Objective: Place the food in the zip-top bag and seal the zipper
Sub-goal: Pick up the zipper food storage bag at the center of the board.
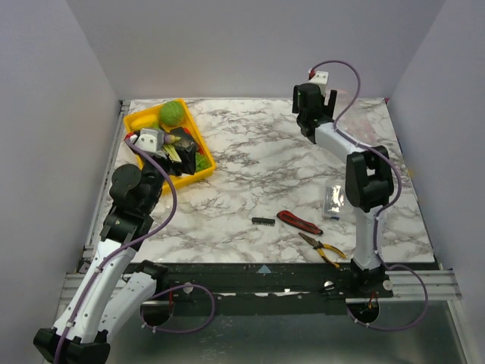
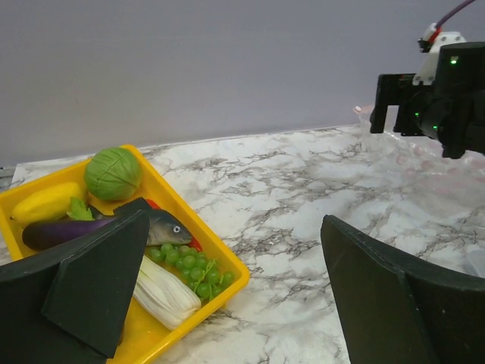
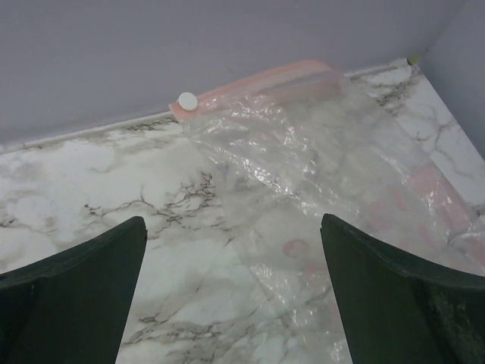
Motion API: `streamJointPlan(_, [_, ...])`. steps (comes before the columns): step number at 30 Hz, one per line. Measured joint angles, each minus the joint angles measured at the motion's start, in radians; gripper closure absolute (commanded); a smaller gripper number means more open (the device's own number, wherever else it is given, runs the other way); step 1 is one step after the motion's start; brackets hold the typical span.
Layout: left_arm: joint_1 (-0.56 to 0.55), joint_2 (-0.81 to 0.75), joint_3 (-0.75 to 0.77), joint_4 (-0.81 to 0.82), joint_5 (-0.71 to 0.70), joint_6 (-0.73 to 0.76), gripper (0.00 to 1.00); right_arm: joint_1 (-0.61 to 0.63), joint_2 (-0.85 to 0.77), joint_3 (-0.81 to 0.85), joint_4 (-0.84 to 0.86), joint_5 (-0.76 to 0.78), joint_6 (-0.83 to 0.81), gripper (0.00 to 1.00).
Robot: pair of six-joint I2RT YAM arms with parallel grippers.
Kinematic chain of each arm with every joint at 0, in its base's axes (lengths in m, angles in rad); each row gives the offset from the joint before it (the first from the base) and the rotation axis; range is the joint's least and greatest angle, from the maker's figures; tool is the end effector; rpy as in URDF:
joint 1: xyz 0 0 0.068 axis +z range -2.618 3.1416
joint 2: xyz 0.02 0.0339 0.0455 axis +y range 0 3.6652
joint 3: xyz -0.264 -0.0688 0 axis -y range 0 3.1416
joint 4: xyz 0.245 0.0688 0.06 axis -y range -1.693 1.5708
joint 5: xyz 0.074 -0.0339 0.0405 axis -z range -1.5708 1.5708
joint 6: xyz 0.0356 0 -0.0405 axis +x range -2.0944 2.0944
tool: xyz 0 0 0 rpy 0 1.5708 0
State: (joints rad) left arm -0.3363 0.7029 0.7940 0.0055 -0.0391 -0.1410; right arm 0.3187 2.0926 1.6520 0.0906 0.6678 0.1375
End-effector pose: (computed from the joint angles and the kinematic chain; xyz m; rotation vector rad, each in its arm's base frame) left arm 0.1573 -0.0535 0.3768 0.1129 1.4801 -0.3583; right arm 0.4766 0.1340 0.2572 0.2726 1.8356 -0.3241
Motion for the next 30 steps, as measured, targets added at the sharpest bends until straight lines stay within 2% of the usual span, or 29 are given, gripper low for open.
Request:
streamJointPlan(8, [-0.036,0.0,0.0,0.0,0.012,-0.013,0.02,-0.008,0.309,0.288,0.07,0.061,-0.284,0.0])
streamJointPlan(15, [-0.071,0.002,0.0,-0.013,0.013,-0.013,0.01,-0.026,0.509,0.475,0.101,0.144,-0.464,0.01])
streamJointPlan(17, [-0.074,0.004,0.0,-0.016,0.013,-0.013,0.01,-0.026,0.543,0.496,0.122,0.171,-0.515,0.04])
streamJointPlan(18, [-0.076,0.006,0.0,-0.017,0.012,-0.013,0.01,-0.026,0.554,0.499,0.13,0.182,-0.537,0.1])
streamJointPlan(19, [-0.078,0.008,0.0,-0.018,0.011,-0.013,0.01,-0.027,0.56,0.499,0.133,0.188,-0.551,0.22])
streamJointPlan(20, [-0.078,0.011,0.0,-0.022,0.011,-0.013,0.02,-0.028,0.563,0.499,0.133,0.19,-0.558,0.41])
streamJointPlan(21, [-0.079,0.013,0.0,-0.025,0.011,-0.013,0.01,-0.028,0.563,0.499,0.132,0.189,-0.568,0.51])
streamJointPlan(24, [-0.08,0.024,0.0,-0.037,0.01,-0.013,0.01,-0.028,0.563,0.504,0.135,0.191,-0.577,0.54])
streamJointPlan(27, [-0.085,0.032,0.0,-0.048,0.01,-0.013,0.01,-0.028,0.563,0.506,0.14,0.195,-0.584,0.62])
streamJointPlan(29, [-0.089,0.034,0.0,-0.053,0.01,-0.013,0.02,-0.028,0.563,0.506,0.147,0.201,-0.585,0.79])
streamJointPlan(30, [-0.091,0.034,0.0,-0.054,0.01,-0.013,0.01,-0.028,0.563,0.506,0.15,0.203,-0.59,0.85])
